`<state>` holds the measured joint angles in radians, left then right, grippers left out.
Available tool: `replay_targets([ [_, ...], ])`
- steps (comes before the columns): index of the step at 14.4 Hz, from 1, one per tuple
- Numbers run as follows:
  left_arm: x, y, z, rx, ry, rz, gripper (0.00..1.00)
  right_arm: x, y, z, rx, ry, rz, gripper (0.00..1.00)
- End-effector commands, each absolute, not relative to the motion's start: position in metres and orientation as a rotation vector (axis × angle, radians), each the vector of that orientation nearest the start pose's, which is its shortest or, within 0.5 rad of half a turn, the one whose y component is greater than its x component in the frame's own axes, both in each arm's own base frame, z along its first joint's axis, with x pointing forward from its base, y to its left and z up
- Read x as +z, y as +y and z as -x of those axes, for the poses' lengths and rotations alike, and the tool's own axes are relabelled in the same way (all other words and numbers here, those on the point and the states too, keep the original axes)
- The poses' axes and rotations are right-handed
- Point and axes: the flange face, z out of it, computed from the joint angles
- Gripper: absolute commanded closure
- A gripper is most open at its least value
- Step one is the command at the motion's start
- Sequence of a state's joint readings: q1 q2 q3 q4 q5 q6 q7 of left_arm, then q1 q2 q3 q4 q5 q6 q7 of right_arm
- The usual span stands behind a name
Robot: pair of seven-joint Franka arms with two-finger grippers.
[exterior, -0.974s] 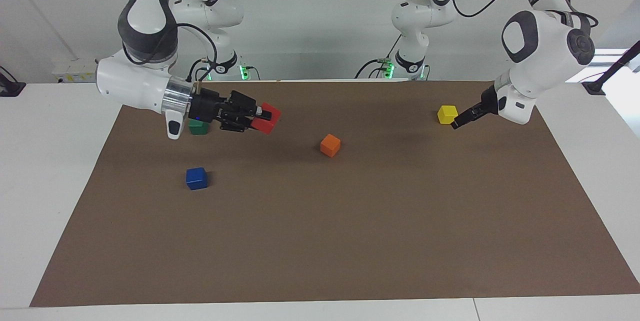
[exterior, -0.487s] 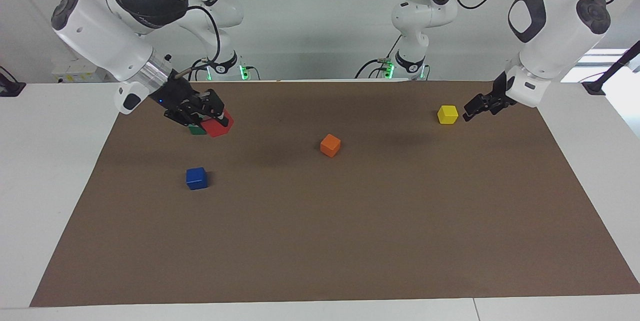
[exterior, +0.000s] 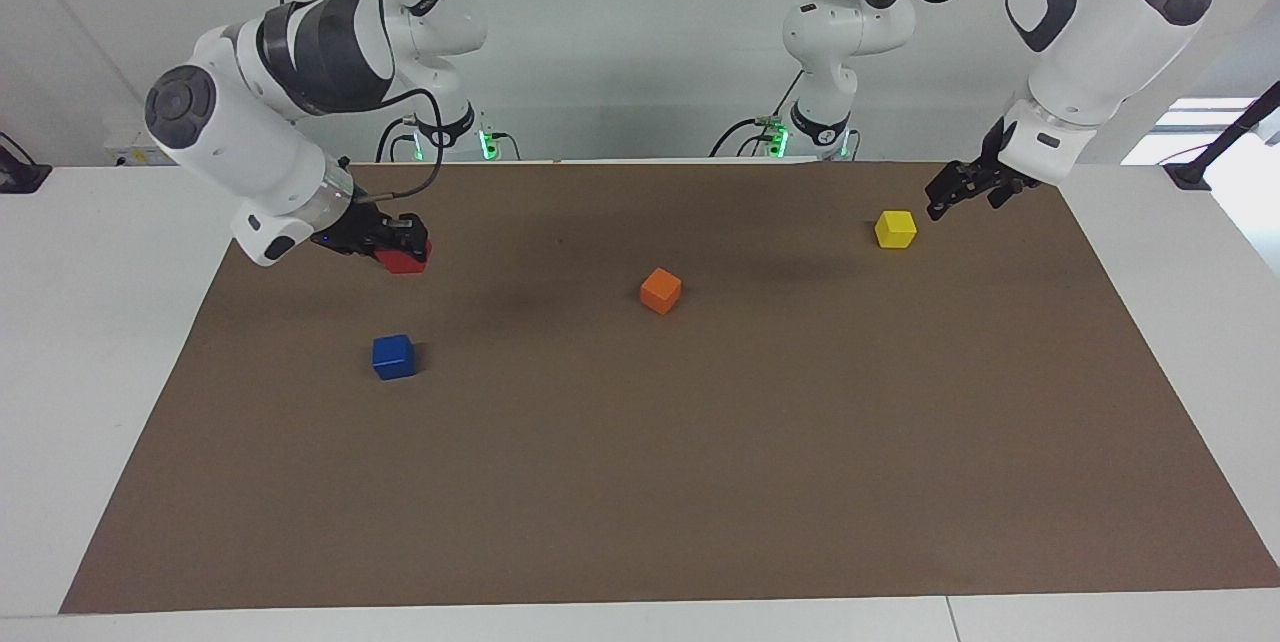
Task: Transfer red block to right arm and stack on blue block
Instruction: 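Carry the red cube with the right gripper above the blue cube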
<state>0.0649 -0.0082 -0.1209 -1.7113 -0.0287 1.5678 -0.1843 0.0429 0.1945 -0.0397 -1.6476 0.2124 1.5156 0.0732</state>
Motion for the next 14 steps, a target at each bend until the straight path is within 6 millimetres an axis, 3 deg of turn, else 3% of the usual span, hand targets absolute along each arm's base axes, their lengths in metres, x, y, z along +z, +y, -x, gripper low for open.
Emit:
replay_targets([
  [1,0.552,-0.030,-0.545,0.203,-0.189,3.126,0.00,0.453,0.019,-0.589,0.564,0.060,2.903,1.00],
  [7,0.551,-0.022,-0.543,0.205,-0.227,3.133,0.00,0.436,0.007,-0.620,0.585,-0.118,2.949,1.00],
  [14,0.556,-0.023,-0.548,0.145,-0.225,3.149,0.00,0.417,-0.005,-0.645,0.614,-0.116,2.993,1.00],
])
